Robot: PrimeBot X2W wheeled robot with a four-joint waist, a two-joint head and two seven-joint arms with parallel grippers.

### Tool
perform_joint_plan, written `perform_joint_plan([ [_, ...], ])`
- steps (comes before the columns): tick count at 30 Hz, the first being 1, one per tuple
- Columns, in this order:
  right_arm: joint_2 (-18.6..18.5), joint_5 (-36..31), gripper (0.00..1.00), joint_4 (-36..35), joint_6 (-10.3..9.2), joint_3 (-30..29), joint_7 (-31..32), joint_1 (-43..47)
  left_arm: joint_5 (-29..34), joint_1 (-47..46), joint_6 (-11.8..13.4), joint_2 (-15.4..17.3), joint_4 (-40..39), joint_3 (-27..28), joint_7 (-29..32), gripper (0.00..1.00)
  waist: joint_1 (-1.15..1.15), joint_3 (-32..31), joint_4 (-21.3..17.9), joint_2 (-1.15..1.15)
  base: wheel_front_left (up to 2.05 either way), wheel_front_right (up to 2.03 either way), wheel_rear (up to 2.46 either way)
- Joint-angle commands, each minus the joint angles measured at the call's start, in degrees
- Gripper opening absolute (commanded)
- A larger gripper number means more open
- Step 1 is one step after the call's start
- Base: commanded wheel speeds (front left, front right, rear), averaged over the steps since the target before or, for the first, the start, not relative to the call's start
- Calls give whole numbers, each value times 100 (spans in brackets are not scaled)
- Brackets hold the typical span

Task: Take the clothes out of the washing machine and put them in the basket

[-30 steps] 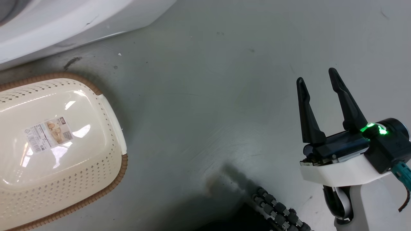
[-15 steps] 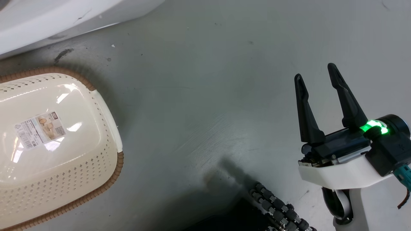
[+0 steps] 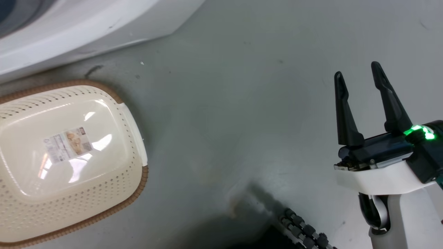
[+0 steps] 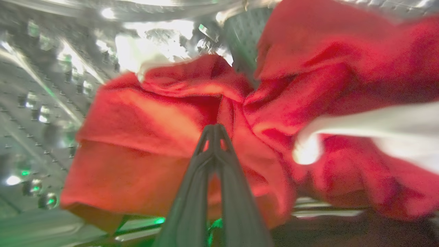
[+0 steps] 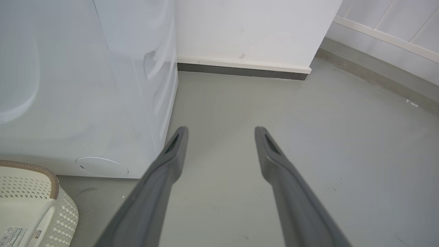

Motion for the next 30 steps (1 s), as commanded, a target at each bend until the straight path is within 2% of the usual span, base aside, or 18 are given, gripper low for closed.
perform_joint_plan([
  [1, 11, -58, 100, 22, -6, -73, -12, -53, -38, 137, -20, -104, 81, -49, -239, 0, 0, -243, 164, 0, 0, 0, 0],
  [5, 11, -123, 100, 33, -6, -173, -12, -9, -61, 375, -65, -245, 360, -154, -947, 0, 0, -657, 337, 0, 0, 0, 0],
  [18, 9, -499, 100, 163, -6, -625, -12, 421, -546, 1717, -243, -1166, 1067, -380, -2698, 0, 0, -2138, 1109, 0, 0, 0, 0],
  [25, 11, -652, 100, 172, -6, -695, -12, 732, -748, 2297, -287, -1469, 1159, -640, -3194, 0, 0, -2671, 1410, 0, 0, 0, 0],
  [26, 10, -662, 100, 159, -6, -684, -12, 755, -770, 2323, -288, -1470, 1155, -683, -3206, 36, 0, -2691, 1430, 0, 0, 0, 0],
  [27, 10, -684, 100, 150, -6, -669, -12, 780, -797, 2327, -292, -1461, 1145, -731, -3204, 100, 0, -2697, 1445, 0, 0, 0, 0],
  [30, 10, -677, 100, 124, -6, -640, -11, 794, -903, 2223, -296, -1439, 1080, -878, -3146, 100, 0, -2615, 1472, 0, 0, 0, 0],
])
